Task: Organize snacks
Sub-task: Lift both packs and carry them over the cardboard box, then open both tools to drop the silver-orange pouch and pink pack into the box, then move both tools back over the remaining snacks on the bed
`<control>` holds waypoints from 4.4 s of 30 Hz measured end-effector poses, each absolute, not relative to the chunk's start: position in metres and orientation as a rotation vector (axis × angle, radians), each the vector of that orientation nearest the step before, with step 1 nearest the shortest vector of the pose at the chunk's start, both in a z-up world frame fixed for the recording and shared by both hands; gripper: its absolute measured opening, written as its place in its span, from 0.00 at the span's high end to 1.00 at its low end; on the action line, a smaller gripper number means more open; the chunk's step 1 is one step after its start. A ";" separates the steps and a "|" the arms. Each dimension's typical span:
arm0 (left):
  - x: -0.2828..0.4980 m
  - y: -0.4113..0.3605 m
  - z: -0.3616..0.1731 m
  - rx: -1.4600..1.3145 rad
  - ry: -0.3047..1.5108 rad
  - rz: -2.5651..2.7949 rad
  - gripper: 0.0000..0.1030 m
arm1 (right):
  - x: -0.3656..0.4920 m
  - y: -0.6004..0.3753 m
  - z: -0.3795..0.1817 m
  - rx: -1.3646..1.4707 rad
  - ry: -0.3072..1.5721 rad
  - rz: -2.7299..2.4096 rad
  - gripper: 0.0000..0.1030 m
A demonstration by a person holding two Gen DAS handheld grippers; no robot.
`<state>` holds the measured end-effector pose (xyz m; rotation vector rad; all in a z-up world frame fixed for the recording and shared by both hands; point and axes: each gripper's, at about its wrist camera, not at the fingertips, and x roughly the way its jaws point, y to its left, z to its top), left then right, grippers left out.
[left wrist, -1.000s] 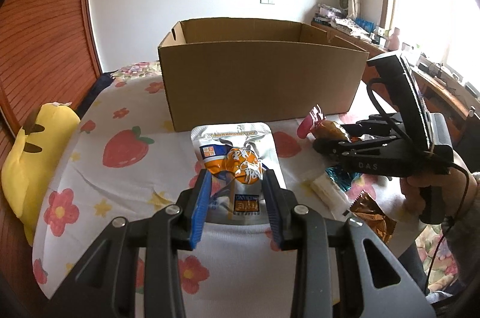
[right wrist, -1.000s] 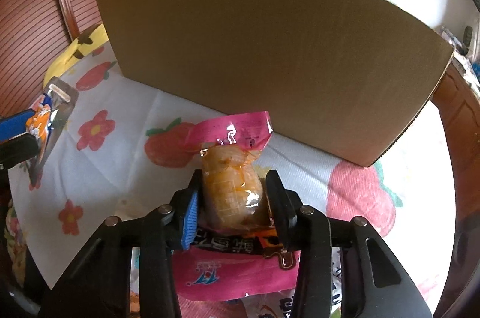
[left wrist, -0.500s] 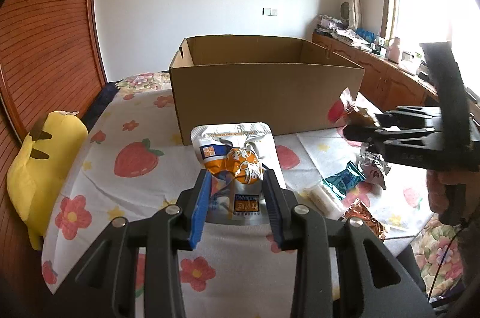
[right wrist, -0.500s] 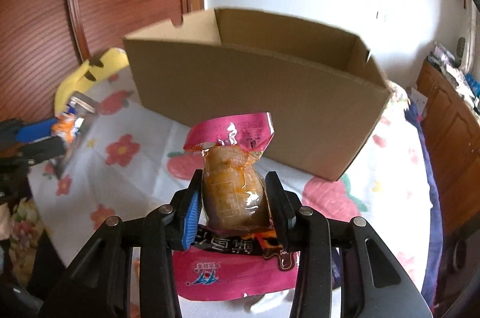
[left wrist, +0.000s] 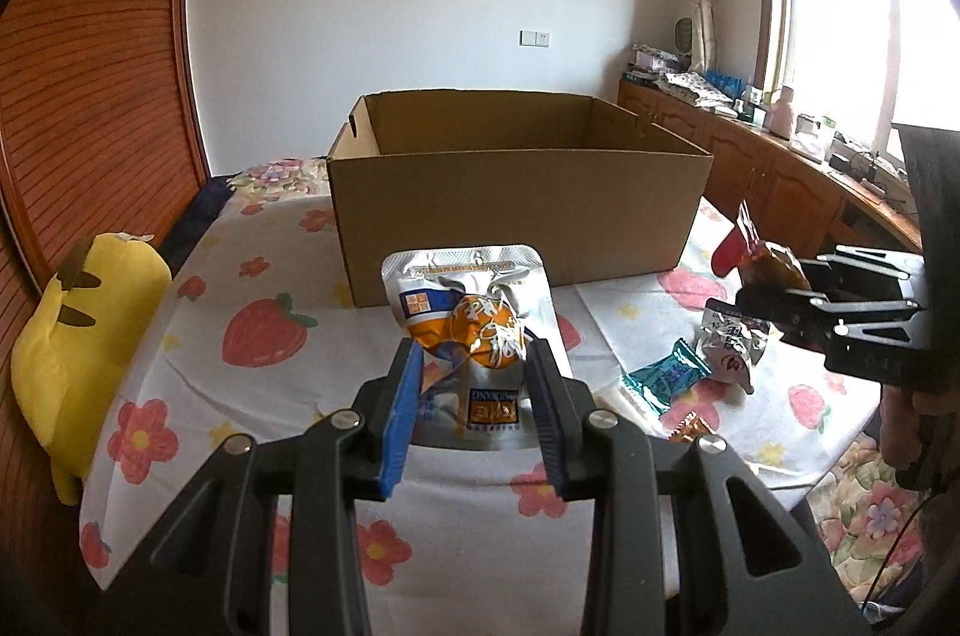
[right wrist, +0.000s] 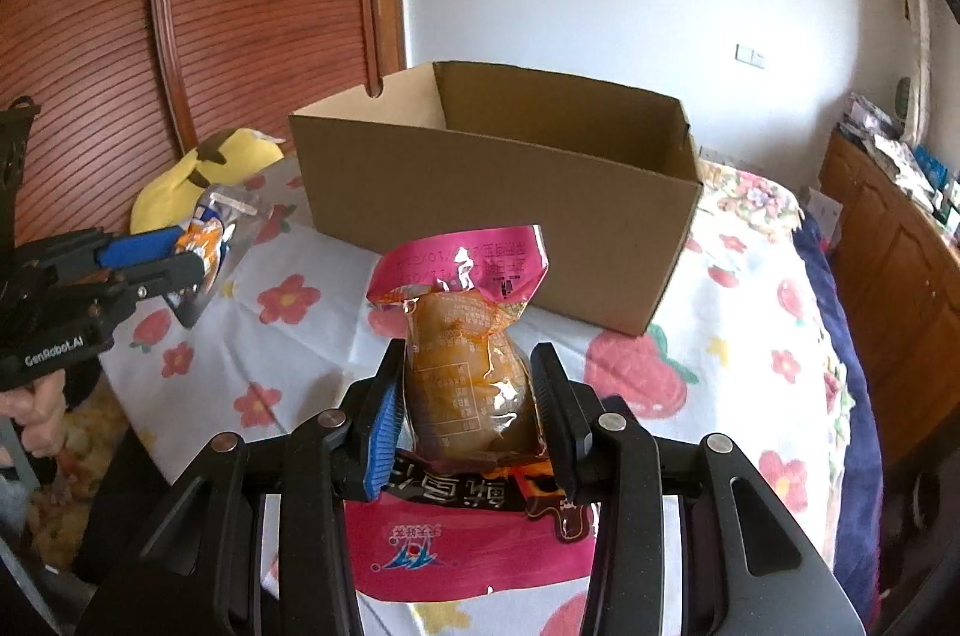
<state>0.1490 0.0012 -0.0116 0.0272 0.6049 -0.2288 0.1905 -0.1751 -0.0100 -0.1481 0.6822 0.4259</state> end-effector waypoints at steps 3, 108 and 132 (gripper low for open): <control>0.148 -0.001 -0.010 0.027 0.602 -0.232 0.67 | 0.188 -0.179 -0.012 -0.135 0.687 0.415 0.60; 0.279 -0.030 0.033 0.099 0.553 -0.318 0.54 | 0.329 -0.177 0.053 -0.139 0.671 0.398 0.33; 0.157 -0.061 -0.030 0.045 0.639 -0.374 0.52 | 0.179 -0.234 -0.001 -0.033 0.700 0.309 0.33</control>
